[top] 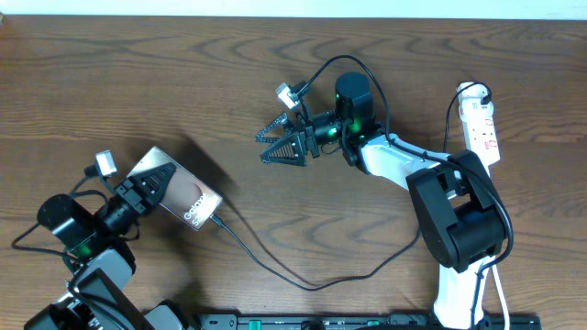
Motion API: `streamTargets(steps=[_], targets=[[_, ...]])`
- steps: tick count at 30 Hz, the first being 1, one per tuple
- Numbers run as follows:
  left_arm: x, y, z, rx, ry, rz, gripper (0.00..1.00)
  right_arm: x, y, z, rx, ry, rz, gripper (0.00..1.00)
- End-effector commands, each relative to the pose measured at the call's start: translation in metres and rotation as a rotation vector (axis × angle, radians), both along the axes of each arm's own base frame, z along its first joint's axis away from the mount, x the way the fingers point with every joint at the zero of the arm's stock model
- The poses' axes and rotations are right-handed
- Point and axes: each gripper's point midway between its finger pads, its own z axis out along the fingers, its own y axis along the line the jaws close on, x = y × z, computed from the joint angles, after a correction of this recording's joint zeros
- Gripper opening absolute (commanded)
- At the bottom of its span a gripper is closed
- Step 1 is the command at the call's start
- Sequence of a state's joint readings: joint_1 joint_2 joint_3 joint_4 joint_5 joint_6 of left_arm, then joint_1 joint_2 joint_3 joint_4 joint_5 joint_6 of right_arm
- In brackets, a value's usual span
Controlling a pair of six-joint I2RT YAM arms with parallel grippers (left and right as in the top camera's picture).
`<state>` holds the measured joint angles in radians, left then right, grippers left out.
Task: Plug charger to phone and switch on socket
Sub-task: 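Lower the phone toward the table with the left gripper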
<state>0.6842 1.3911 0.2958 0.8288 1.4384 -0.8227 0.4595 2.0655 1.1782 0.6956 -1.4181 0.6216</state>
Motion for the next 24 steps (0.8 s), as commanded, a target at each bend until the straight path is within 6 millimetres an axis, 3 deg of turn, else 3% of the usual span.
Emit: streamTargets(steps=[1,17,24], targets=[[0.009,0.020,-0.017,-0.002,0.090,0.141,0.08,-0.001,0.000,0.013,0.013,-0.018,0.014,0.99],[-0.002,0.049,-0.093,0.032,0.449,0.399,0.07,-0.003,0.000,0.013,0.016,-0.021,0.025,0.99],[-0.012,0.056,-0.114,0.046,0.565,0.472,0.07,-0.003,0.000,0.013,0.016,-0.021,0.025,0.99]])
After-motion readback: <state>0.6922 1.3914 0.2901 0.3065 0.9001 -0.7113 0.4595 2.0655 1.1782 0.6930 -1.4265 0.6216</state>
